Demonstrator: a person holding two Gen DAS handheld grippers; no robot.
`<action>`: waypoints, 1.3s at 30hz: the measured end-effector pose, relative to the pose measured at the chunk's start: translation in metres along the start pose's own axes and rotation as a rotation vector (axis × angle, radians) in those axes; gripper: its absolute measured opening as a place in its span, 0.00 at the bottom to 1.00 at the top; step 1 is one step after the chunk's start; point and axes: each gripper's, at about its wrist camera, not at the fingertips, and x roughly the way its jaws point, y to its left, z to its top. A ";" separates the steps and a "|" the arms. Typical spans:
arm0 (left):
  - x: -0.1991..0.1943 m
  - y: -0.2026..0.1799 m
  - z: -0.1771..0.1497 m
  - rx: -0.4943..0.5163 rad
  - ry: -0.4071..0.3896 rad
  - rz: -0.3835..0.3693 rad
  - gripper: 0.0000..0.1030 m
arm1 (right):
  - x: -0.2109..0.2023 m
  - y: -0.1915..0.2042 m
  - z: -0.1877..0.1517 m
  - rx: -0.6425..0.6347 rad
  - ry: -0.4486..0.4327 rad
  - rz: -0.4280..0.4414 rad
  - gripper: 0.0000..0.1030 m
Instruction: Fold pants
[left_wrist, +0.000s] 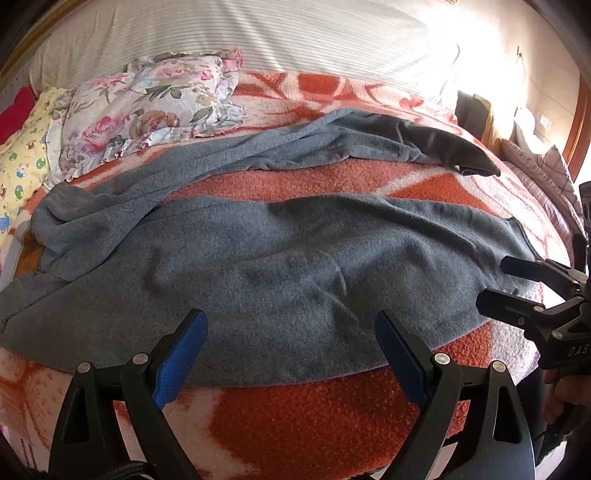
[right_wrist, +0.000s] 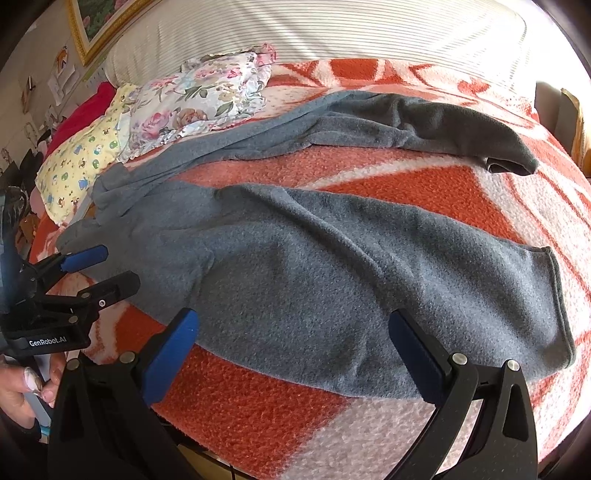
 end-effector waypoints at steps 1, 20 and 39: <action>0.001 0.000 0.000 0.001 0.003 0.001 0.90 | 0.000 -0.001 0.001 0.003 0.000 -0.001 1.00; 0.025 0.002 0.030 0.003 0.040 -0.083 0.90 | -0.008 -0.056 0.018 0.125 -0.046 0.028 1.00; 0.086 -0.005 0.143 0.092 0.043 -0.142 0.90 | -0.026 -0.166 0.132 0.172 -0.172 -0.051 1.00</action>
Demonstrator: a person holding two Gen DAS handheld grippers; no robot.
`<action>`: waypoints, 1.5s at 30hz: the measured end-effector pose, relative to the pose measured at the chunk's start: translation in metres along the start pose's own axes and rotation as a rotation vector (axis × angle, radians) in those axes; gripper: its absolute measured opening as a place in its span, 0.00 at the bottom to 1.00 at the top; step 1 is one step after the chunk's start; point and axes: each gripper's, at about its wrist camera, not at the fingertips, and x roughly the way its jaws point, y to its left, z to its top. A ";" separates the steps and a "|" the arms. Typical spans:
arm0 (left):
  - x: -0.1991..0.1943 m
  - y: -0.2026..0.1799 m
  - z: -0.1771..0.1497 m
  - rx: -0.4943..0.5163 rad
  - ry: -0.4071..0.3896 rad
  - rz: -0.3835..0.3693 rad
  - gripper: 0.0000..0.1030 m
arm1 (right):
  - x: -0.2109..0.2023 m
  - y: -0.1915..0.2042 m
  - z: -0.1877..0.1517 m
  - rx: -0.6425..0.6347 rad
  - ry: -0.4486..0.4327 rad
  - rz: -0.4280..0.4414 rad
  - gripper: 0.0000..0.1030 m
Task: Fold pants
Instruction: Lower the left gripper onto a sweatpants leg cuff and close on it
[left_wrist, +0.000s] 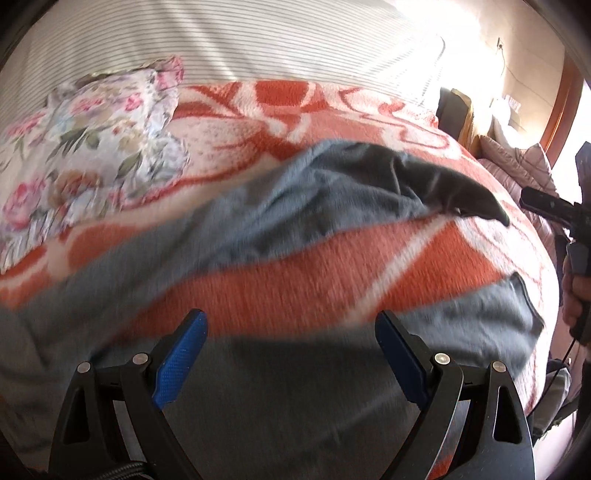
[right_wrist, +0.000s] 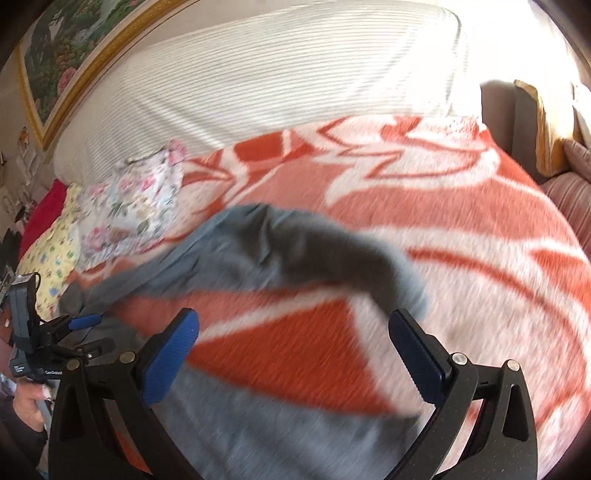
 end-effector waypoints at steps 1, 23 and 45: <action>0.005 0.001 0.008 0.007 0.001 0.004 0.90 | 0.004 -0.005 0.008 0.002 -0.001 -0.009 1.00; 0.132 0.031 0.090 0.181 0.237 -0.078 0.35 | 0.098 -0.047 0.016 -0.084 0.265 0.057 0.44; 0.133 0.018 0.104 0.115 0.275 -0.229 0.30 | 0.110 -0.050 0.019 -0.130 0.298 0.012 0.08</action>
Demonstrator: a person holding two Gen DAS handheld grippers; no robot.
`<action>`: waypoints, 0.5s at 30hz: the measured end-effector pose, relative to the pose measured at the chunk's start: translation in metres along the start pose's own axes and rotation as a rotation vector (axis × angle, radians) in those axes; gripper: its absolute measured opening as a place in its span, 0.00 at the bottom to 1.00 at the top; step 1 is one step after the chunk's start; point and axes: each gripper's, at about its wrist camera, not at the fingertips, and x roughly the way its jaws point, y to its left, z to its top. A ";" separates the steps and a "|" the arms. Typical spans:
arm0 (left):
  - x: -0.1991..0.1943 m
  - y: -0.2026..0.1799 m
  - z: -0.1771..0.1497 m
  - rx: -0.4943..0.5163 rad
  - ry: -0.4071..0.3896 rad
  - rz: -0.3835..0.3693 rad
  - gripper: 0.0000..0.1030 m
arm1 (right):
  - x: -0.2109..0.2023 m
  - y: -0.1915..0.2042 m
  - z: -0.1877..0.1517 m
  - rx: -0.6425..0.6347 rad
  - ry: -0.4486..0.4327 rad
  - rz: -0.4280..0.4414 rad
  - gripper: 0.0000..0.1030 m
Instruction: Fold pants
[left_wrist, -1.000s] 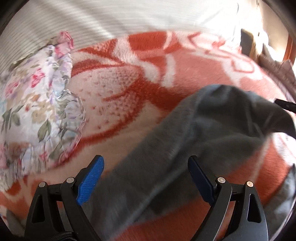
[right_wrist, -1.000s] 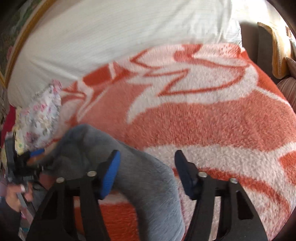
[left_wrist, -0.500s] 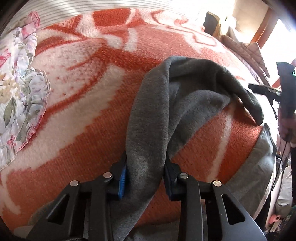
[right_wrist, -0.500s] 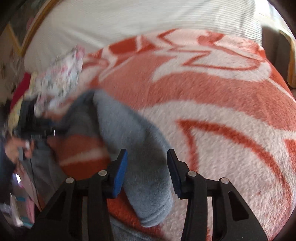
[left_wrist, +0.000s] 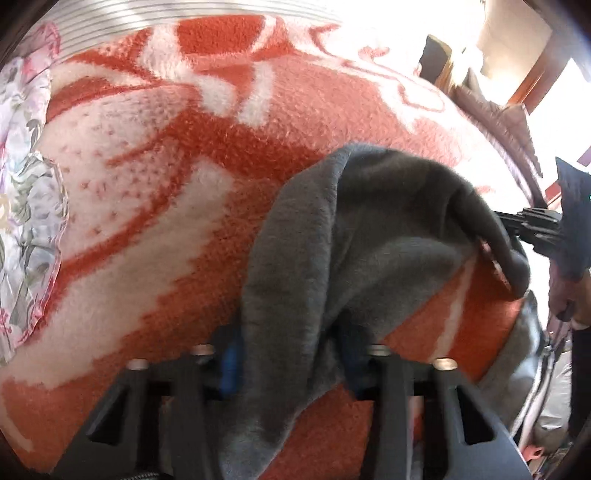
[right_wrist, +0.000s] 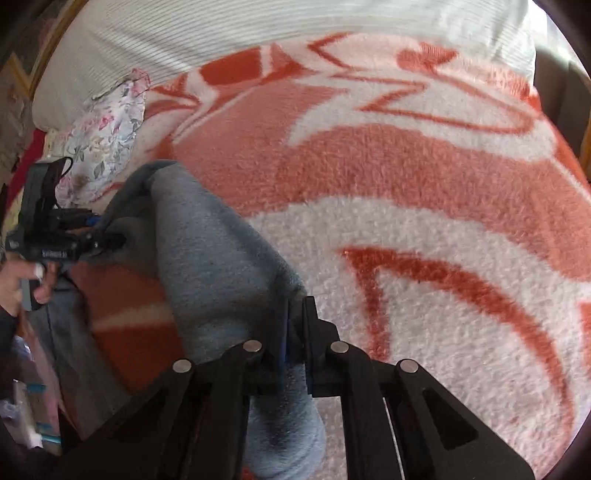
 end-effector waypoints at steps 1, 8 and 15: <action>-0.006 -0.002 -0.003 0.001 -0.007 -0.011 0.27 | -0.003 0.005 0.000 -0.025 -0.013 -0.025 0.08; -0.075 -0.022 -0.040 0.063 -0.080 -0.076 0.22 | -0.042 0.020 0.015 -0.074 -0.155 -0.109 0.07; -0.120 -0.033 -0.081 0.089 -0.115 -0.069 0.22 | -0.083 0.039 0.011 -0.121 -0.216 -0.140 0.07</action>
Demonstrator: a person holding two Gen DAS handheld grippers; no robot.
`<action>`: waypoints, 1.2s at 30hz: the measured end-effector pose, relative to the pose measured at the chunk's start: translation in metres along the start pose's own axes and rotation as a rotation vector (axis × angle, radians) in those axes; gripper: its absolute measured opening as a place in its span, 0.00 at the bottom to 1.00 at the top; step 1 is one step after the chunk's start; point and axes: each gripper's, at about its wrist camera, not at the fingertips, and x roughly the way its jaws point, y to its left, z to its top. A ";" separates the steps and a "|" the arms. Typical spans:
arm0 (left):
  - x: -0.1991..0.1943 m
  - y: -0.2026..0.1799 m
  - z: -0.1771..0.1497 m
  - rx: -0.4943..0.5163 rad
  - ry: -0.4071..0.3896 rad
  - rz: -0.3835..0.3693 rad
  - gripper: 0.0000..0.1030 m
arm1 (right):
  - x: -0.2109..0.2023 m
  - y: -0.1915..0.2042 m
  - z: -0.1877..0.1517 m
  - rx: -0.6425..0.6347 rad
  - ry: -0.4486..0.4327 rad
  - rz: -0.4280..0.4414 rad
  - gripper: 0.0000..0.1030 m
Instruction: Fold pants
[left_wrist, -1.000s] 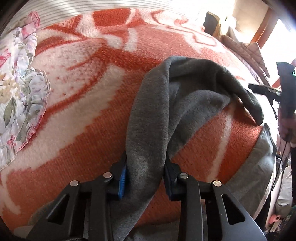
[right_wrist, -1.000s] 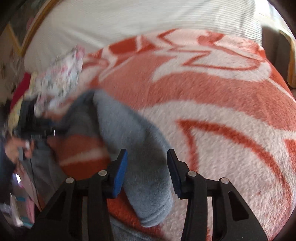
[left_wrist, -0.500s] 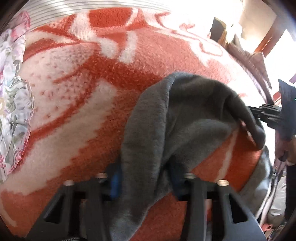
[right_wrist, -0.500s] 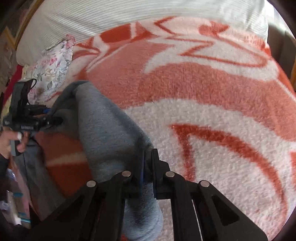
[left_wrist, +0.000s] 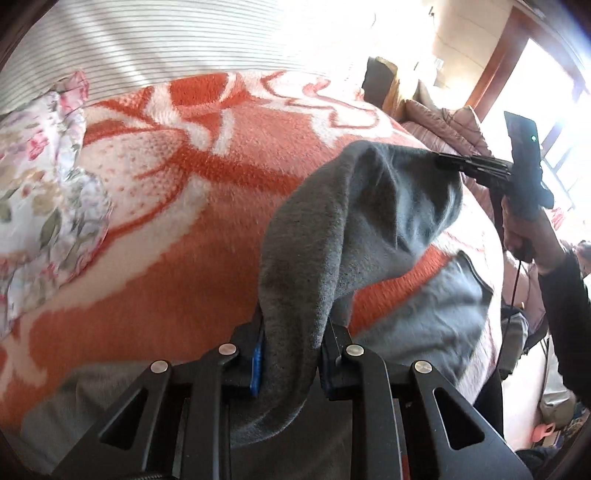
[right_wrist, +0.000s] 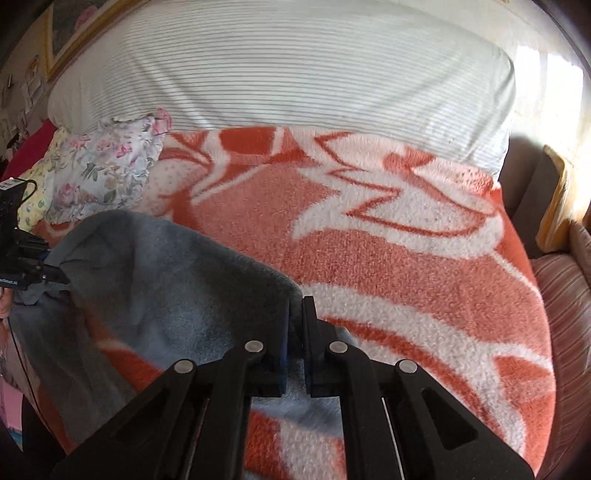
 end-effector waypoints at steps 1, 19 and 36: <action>-0.002 -0.002 -0.006 0.004 0.001 0.002 0.22 | -0.005 0.003 -0.003 -0.010 -0.002 0.002 0.07; 0.008 -0.005 -0.021 -0.017 -0.022 0.065 0.24 | -0.029 0.004 -0.013 -0.002 -0.131 0.050 0.07; 0.001 -0.039 -0.136 0.016 0.006 0.094 0.25 | -0.081 0.039 -0.179 -0.006 -0.137 0.198 0.07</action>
